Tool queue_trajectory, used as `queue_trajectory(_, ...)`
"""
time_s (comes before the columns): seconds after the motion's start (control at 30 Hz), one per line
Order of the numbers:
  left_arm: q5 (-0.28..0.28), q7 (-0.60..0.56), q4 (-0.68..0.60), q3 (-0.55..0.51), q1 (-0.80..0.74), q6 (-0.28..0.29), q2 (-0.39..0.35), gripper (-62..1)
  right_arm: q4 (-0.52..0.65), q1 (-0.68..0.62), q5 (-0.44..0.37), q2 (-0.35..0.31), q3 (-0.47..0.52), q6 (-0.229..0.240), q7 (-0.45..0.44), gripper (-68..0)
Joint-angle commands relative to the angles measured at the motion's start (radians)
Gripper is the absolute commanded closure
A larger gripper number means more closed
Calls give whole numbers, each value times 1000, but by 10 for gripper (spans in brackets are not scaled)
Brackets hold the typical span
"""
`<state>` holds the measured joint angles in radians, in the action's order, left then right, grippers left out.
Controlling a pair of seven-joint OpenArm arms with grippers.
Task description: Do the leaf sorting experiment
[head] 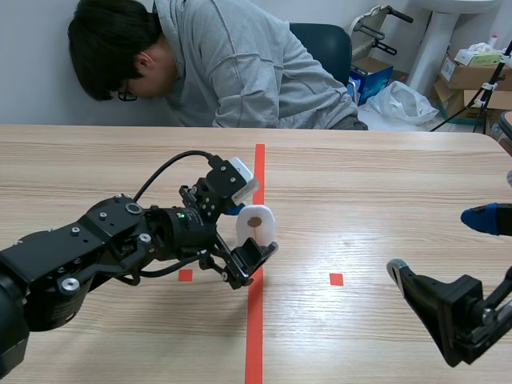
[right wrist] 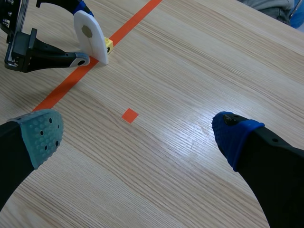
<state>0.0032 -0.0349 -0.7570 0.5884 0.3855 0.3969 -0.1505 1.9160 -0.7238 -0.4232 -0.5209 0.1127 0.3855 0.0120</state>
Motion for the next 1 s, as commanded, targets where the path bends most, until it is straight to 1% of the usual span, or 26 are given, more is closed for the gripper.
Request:
queue_trajectory(0.0, -9, -16, -12, -5, 20, 5, 6, -517, 14, 10, -7, 1, 6, 0, -10, -657)
queue_trajectory(0.4, -6, -22, -12, -5, 19, 3, 18, -346, 14, 10, -7, 1, 6, 0, -10, -657)
queue_trajectory(0.5, -6, -23, -12, -5, 19, -13, 29, -286, 14, 10, -7, 1, 6, 0, -10, -657)
queue_trajectory(0.8, -6, -30, -12, -5, 19, -21, 50, -93, 14, 9, -7, 1, 6, 0, -2, -657)
queue_trajectory(0.83, -6, -34, -12, -5, 19, -21, 50, -78, 14, 9, -7, 1, 6, 0, -2, -657)
queue_trajectory(0.97, -7, -47, -12, -5, 19, -21, 50, -70, 14, 9, -7, 1, 6, 0, 3, -657)
